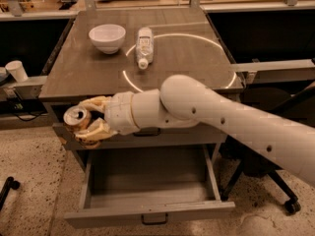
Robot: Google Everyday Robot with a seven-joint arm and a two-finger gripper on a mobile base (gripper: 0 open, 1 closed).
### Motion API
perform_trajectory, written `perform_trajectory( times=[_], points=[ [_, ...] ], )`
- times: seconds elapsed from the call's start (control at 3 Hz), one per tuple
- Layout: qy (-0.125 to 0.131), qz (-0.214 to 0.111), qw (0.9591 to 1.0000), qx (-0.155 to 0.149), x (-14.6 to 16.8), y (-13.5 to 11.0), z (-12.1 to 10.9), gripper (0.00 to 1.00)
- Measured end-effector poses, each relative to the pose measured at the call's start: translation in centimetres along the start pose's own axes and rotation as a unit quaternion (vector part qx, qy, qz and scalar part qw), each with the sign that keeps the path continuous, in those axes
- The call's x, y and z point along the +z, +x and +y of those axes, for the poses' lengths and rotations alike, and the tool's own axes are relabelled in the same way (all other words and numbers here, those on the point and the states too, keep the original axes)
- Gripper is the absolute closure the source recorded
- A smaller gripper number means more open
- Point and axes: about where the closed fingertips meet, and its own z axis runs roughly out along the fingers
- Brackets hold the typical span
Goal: Place orange can into middle drawer
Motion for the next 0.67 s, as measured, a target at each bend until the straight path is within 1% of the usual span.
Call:
perform_trajectory(
  times=[0.33,0.67],
  points=[
    [0.012,-0.003,0.9993,0.034,-0.6,7.0,4.2,1.0],
    [0.026,-0.033,0.9976,0.054,-1.0,11.1,6.1,1.0]
  ],
)
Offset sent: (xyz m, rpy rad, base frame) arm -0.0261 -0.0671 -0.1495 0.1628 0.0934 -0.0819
